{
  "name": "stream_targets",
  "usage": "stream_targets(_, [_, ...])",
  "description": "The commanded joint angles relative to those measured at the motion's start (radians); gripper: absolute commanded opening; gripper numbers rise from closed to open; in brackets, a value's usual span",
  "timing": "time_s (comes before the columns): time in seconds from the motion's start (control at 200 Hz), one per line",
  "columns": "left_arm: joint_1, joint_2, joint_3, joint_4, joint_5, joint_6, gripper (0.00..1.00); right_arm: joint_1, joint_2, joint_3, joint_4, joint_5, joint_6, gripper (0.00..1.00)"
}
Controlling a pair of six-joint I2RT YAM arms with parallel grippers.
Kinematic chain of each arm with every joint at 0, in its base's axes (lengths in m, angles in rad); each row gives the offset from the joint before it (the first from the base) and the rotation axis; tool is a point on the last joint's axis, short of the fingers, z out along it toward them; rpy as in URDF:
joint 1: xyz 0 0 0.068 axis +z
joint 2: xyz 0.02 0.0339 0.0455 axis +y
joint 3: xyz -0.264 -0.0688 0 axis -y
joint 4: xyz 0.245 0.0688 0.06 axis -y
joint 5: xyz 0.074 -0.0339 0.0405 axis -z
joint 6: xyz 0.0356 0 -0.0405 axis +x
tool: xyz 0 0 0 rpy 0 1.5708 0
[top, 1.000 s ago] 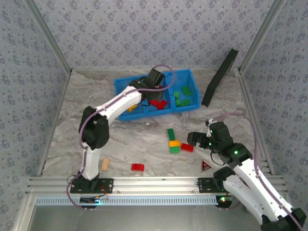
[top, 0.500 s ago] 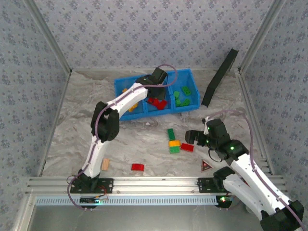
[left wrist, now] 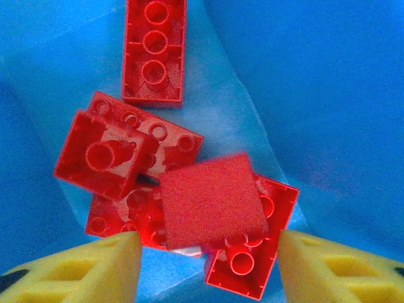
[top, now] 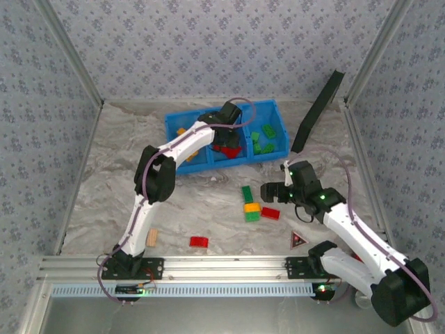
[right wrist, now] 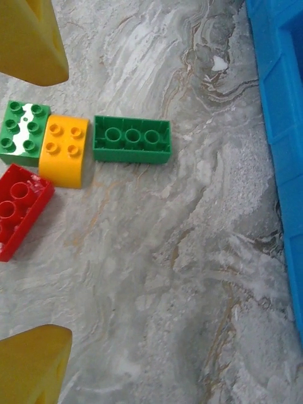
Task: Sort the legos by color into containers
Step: Place the lego in the container.
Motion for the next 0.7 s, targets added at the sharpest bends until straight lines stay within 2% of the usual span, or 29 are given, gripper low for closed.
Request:
stream_targets(0.0, [0.006, -0.036, -0.017, 0.021, -0.017, -0.006, 0.63, 0.013, 0.056, 0.037, 0.052, -0.038, -0.034, 0.98])
stream_targets(0.27, [0.006, -0.214, -0.167, 0.158, -0.032, 0.000, 0.66, 0.092, 0.225, 0.088, 0.110, -0.012, -0.068, 0.93])
stream_targets(0.515, [0.006, -0.301, -0.189, 0.160, -0.012, 0.019, 0.65, 0.174, 0.390, 0.141, 0.136, 0.024, -0.086, 0.83])
stream_targets(0.695, [0.006, -0.354, -0.224, 0.156, -0.011, 0.022, 0.62, 0.222, 0.490, 0.187, 0.132, 0.056, -0.089, 0.83])
